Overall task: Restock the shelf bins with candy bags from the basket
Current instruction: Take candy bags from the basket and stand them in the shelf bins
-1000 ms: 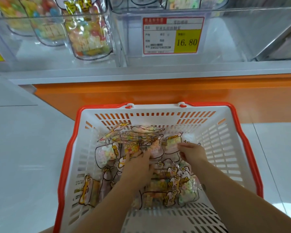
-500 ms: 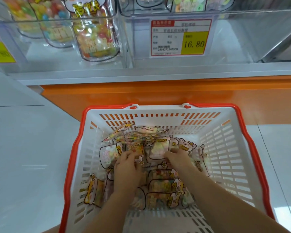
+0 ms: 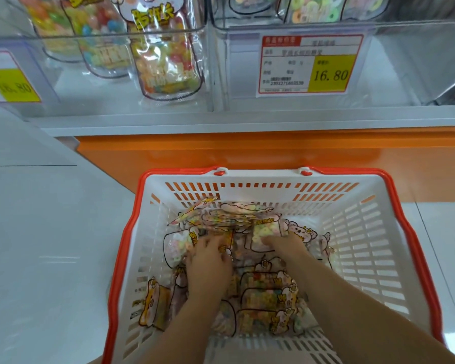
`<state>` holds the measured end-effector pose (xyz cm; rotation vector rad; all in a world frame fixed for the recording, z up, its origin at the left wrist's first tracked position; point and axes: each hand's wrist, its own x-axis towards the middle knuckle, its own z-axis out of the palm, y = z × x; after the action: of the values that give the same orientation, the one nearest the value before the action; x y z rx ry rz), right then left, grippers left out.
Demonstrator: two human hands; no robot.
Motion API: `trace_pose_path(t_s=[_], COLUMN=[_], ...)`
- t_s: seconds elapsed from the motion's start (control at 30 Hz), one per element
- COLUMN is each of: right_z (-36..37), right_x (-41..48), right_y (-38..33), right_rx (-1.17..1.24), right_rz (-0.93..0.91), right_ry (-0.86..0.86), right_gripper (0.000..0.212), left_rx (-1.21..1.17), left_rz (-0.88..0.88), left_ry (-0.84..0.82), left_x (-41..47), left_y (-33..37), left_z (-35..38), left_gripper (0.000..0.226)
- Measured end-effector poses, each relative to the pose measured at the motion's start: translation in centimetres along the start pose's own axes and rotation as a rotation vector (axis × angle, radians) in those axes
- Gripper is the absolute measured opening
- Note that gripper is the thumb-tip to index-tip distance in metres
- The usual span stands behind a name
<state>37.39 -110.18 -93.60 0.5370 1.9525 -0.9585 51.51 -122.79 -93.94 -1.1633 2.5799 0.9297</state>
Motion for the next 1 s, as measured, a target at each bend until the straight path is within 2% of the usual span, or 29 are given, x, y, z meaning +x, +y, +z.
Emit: trace_pose_path(t_s=[0.07,0.13,0.23,0.37,0.47,0.57,0.7,0.77,0.83,0.93,1.0], right_z=[-1.2,-2.5,-4.2,-5.2,-6.0,-7.2,-8.2,-8.5,-8.6,-8.7,-8.5], right_x=[-0.1,-0.5,-1.4,-2.0,-2.5,-3.7,-5.1,-5.6,-6.4,-7.9,-8.6], right_y=[0.6,1.4,2.4,3.2,4.0,4.5,5.7,6.6,7.3,7.7,7.8], right_rx=[0.165,0.327,0.559,0.651,0.714,0.821,0.864,0.855,0.851,0.784,0.706], right_rz=[0.056,0.08,0.069,0.017,0.012,-0.01,-0.006,-0.001,-0.008,-0.009,-0.01], right_ry=[-0.008,-0.015,-0.072,-0.108,-0.171,-0.286,-0.259,-0.19,-0.148,-0.148,-0.177], right_gripper=[0.046,0.032,0.018,0.026,0.03,0.021,0.028,0.04,0.051,0.024,0.028], left_rx=[0.016,0.067,0.22,0.425,0.479,0.394,0.409,0.356,0.341,0.303,0.222], left_rz=[0.116,0.251,0.301,0.366,0.563,0.789,0.706,0.697,0.692,0.646,0.53], left_ry=[0.183,0.237,0.096,0.061,0.074,0.0,-0.261,-0.295,-0.335,-0.402,-0.424], left_x=[1.1,2.6,4.9,6.6,5.6,2.0,-2.3,-4.0,-5.8,-7.8,-8.3], left_y=[1.9,3.4,4.5,5.2,5.2,4.9,4.0,3.7,3.5,3.6,3.9], left_z=[-1.6,-2.7,-3.2,-2.8,-2.9,-3.5,-3.6,-3.8,-3.9,-3.6,-3.1], left_gripper=[0.039,0.047,0.049,0.02,0.015,0.014,0.012,0.005,0.009,0.011,0.024])
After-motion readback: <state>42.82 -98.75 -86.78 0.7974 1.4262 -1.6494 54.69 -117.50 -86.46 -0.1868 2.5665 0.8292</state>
